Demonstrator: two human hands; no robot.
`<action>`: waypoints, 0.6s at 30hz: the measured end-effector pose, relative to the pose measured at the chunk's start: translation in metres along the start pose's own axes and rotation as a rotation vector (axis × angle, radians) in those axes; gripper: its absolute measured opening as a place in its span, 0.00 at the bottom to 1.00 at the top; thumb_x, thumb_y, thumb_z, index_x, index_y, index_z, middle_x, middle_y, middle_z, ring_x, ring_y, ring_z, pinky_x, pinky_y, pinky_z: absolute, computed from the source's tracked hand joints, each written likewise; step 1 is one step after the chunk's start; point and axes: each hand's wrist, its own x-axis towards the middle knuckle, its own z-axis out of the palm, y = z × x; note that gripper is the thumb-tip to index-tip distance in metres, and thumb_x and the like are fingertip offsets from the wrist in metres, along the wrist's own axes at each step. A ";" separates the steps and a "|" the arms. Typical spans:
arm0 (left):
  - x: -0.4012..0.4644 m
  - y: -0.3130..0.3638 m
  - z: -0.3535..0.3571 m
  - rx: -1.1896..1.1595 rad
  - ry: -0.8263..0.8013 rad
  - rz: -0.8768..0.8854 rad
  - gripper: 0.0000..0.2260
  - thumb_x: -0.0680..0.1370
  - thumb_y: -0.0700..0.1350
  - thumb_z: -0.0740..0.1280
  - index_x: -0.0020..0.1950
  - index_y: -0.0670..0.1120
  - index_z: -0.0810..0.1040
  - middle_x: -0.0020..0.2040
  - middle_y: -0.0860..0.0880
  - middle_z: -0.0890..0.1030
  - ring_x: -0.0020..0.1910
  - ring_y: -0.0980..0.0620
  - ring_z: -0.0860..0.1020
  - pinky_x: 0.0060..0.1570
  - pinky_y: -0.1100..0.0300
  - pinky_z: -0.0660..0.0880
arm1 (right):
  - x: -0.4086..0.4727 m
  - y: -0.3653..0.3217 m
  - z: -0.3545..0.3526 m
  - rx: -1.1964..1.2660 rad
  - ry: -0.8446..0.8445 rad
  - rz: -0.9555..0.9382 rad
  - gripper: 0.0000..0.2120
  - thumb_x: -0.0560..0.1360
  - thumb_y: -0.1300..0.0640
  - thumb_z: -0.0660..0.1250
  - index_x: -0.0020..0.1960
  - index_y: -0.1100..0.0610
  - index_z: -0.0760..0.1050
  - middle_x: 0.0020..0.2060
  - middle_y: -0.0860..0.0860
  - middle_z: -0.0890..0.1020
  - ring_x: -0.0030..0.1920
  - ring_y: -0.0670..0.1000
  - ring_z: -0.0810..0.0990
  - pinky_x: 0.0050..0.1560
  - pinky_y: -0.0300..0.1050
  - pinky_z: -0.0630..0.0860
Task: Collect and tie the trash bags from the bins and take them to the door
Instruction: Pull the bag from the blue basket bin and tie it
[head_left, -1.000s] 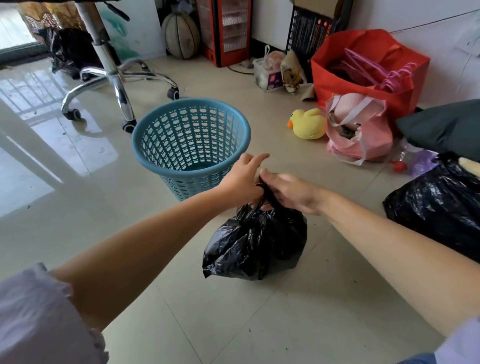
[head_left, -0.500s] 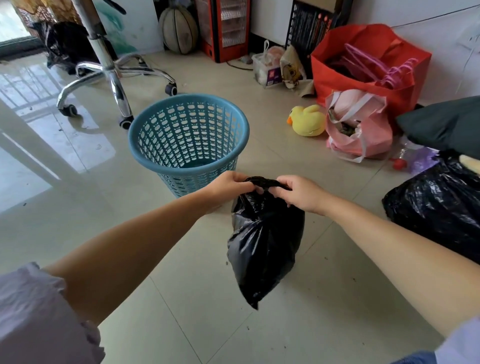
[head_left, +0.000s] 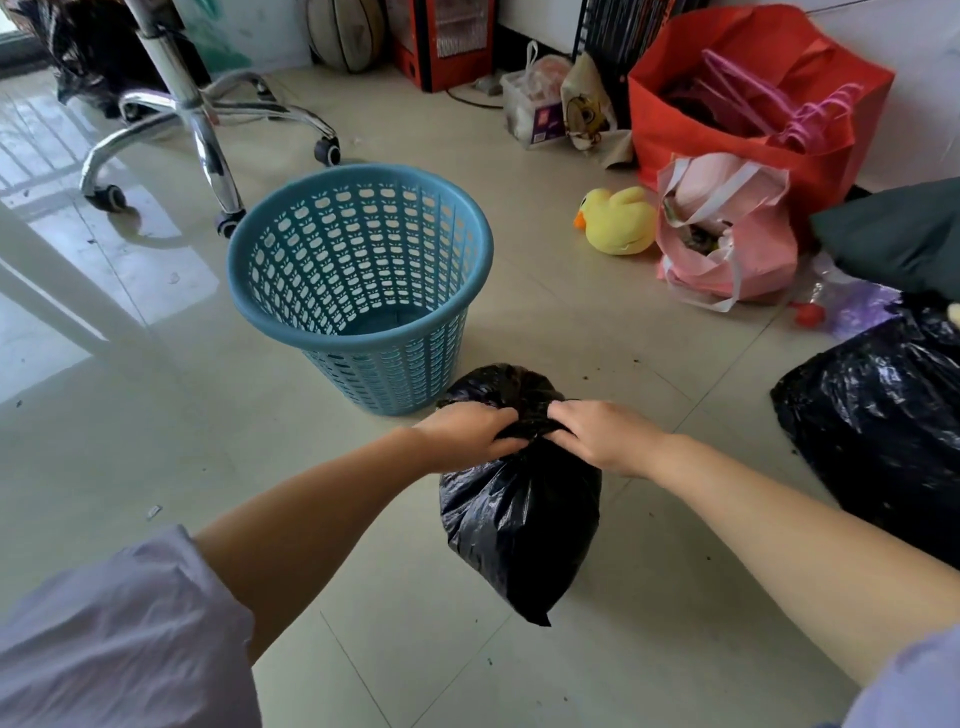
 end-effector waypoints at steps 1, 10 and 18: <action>-0.001 0.001 0.001 0.010 -0.029 -0.007 0.16 0.81 0.55 0.57 0.55 0.42 0.72 0.50 0.40 0.80 0.49 0.41 0.78 0.41 0.56 0.66 | 0.000 -0.001 0.002 -0.015 -0.012 -0.008 0.12 0.80 0.50 0.56 0.54 0.60 0.69 0.49 0.56 0.78 0.50 0.58 0.77 0.48 0.54 0.74; -0.069 0.063 -0.093 -0.192 -0.199 -0.129 0.14 0.80 0.54 0.57 0.50 0.44 0.72 0.47 0.41 0.80 0.46 0.41 0.78 0.43 0.53 0.71 | -0.064 -0.059 -0.081 0.061 -0.093 0.049 0.11 0.81 0.55 0.55 0.56 0.60 0.70 0.53 0.58 0.78 0.54 0.60 0.77 0.50 0.52 0.72; -0.148 0.150 -0.245 -0.203 -0.219 -0.118 0.14 0.81 0.52 0.58 0.53 0.42 0.73 0.46 0.41 0.79 0.46 0.41 0.77 0.46 0.50 0.74 | -0.158 -0.124 -0.238 0.055 -0.110 0.052 0.11 0.81 0.53 0.54 0.56 0.59 0.69 0.54 0.55 0.78 0.55 0.59 0.76 0.48 0.50 0.71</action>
